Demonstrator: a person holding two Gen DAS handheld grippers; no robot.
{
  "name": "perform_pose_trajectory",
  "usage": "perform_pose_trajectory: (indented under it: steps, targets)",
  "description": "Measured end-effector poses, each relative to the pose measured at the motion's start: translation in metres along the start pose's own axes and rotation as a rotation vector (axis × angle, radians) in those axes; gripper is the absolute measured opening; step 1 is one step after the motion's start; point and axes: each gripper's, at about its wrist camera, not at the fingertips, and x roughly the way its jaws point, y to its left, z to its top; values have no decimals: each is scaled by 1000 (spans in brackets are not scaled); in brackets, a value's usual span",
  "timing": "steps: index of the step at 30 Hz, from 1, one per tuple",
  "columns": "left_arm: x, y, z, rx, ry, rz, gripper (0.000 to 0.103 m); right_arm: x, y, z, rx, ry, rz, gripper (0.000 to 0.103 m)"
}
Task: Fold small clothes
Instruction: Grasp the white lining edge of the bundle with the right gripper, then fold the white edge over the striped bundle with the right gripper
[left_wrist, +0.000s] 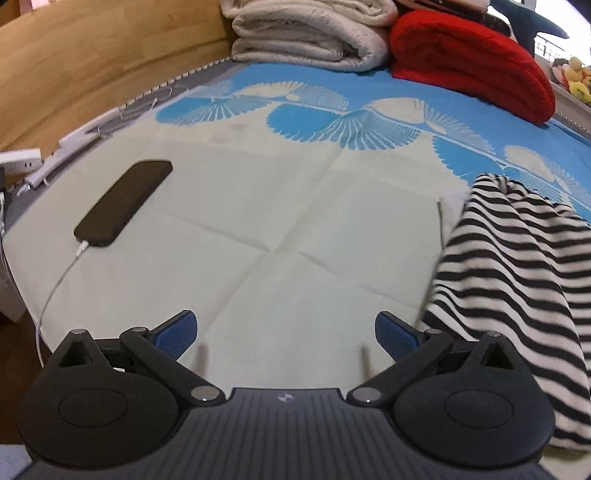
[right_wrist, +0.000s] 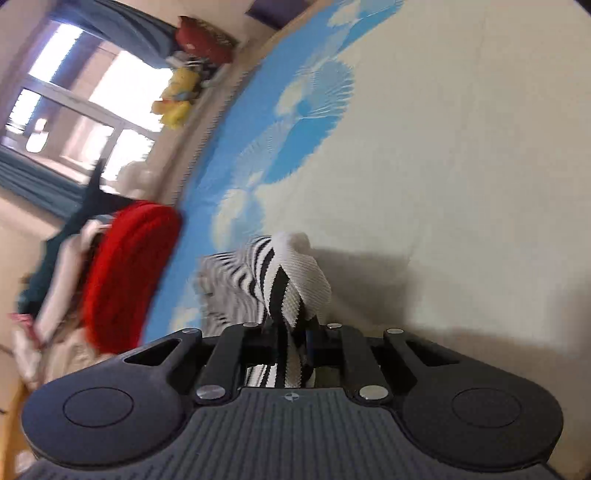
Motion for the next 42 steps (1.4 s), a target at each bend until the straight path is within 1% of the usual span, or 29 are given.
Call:
perform_pose_trajectory:
  steps: [2,3,4,6,8,10,12,13,15,17,19,20,21,22,23,25,28,30,31,32,33,34,35,36,37,39,40,41,42]
  targets:
    - [4,3,1,-15,15,4,103,11,-6,-2,28,12,-93,12]
    - [6,6,3,-27,22,3,103,13,-5,-5,21,8,-107,12]
    - [6,8,3,-43,29,1,103,11,2,-9,-14,-12,-113,12]
    - [7,13,4,-80,44,-13,103,1,41,-22,-191,-82,-107,12]
    - [8,16,5,-94,53,-28,103,-16,98,-45,-421,-176,-57,12]
    - [6,18,7,-97,46,-29,103,-31,156,-84,-643,-228,31,12]
    - [5,24,10,-114,34,-23,103,-43,211,-144,-877,-241,145,12]
    - [5,29,11,-131,31,-18,103,-48,232,-183,-1006,-236,206,12]
    - [6,40,14,-172,27,-3,103,-53,250,-251,-1204,-191,308,12]
    - [6,50,15,-201,28,3,103,-49,245,-315,-1363,-88,377,12]
    - [7,56,15,-208,31,1,103,-39,227,-364,-1469,41,379,13]
    - [6,58,14,-207,32,-5,103,-32,213,-387,-1516,107,359,13]
    - [6,59,14,-206,32,-10,103,-23,200,-402,-1545,159,335,13]
    - [5,60,13,-204,31,-14,103,-18,188,-415,-1572,186,314,13]
    - [4,60,12,-203,30,-19,103,-17,178,-425,-1616,166,305,13]
    - [4,60,11,-201,34,-31,103,-23,174,-431,-1655,121,324,13]
    - [3,60,11,-217,34,-46,103,-43,182,-421,-1637,86,380,13]
    - [3,59,12,-231,31,-53,103,-51,184,-418,-1655,75,417,14]
    - [2,59,12,-236,29,-58,103,-49,181,-418,-1666,101,427,18]
    - [1,57,11,-239,26,-66,103,-42,176,-425,-1680,158,414,23]
    - [0,56,11,-241,18,-77,103,-32,172,-427,-1685,220,396,35]
    - [-2,55,11,-242,6,-96,103,-25,164,-432,-1672,262,393,43]
    - [-5,53,11,-240,-8,-122,103,-22,158,-431,-1652,281,419,46]
    - [-8,51,12,-238,-24,-152,103,-28,156,-426,-1639,285,455,53]
    - [-12,49,12,-235,-42,-184,103,-36,158,-418,-1611,313,485,58]
    - [-19,43,12,-223,-65,-247,103,-53,168,-394,-1498,436,602,56]
    - [-22,40,12,-216,-72,-273,103,-65,171,-380,-1450,467,642,55]
    - [-26,35,11,-204,-82,-304,103,-82,169,-365,-1414,448,653,55]
    - [-28,31,11,-194,-87,-324,103,-97,170,-346,-1394,395,644,54]
